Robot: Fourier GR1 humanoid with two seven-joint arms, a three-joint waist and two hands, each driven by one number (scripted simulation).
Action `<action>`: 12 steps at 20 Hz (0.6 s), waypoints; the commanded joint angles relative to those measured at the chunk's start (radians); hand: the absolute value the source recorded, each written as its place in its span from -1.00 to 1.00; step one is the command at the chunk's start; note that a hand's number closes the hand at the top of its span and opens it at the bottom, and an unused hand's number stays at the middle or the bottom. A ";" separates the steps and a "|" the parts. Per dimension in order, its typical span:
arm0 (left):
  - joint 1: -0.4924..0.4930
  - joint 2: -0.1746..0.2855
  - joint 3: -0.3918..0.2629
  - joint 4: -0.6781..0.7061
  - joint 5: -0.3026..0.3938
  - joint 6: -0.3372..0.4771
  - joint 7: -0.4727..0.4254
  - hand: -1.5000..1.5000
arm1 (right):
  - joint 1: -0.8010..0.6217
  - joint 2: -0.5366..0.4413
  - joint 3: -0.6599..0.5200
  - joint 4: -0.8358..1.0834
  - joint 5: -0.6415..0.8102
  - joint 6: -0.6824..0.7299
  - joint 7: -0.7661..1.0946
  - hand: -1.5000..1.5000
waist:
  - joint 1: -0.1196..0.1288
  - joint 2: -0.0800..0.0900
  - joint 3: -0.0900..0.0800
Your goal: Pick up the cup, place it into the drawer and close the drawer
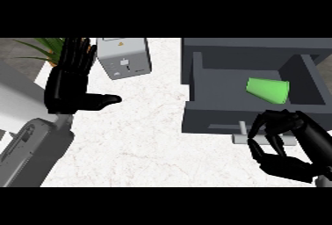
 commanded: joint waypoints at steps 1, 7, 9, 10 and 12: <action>0.070 0.091 0.075 -0.025 0.038 -0.102 0.002 -1.00 | -0.029 -0.047 0.078 0.081 0.214 -0.030 -0.099 1.00 | 0.001 0.004 0.000; 0.232 0.133 0.123 -0.145 0.043 -0.141 -0.001 -1.00 | -0.072 0.016 0.207 0.299 0.444 -0.172 -0.178 1.00 | -0.003 0.002 0.001; 0.317 0.122 0.138 -0.127 0.041 -0.204 -0.049 -1.00 | -0.037 0.044 0.236 0.357 0.493 -0.239 -0.232 1.00 | -0.011 0.002 0.000; 0.273 0.105 0.141 -0.129 0.030 -0.179 -0.009 -1.00 | -0.142 0.035 0.175 0.474 0.468 -0.217 -0.252 -1.00 | -0.014 0.004 0.001; 0.331 0.100 0.160 -0.079 0.020 -0.267 -0.081 -1.00 | -0.174 0.041 0.171 0.546 0.493 -0.222 -0.240 -1.00 | -0.014 0.005 0.000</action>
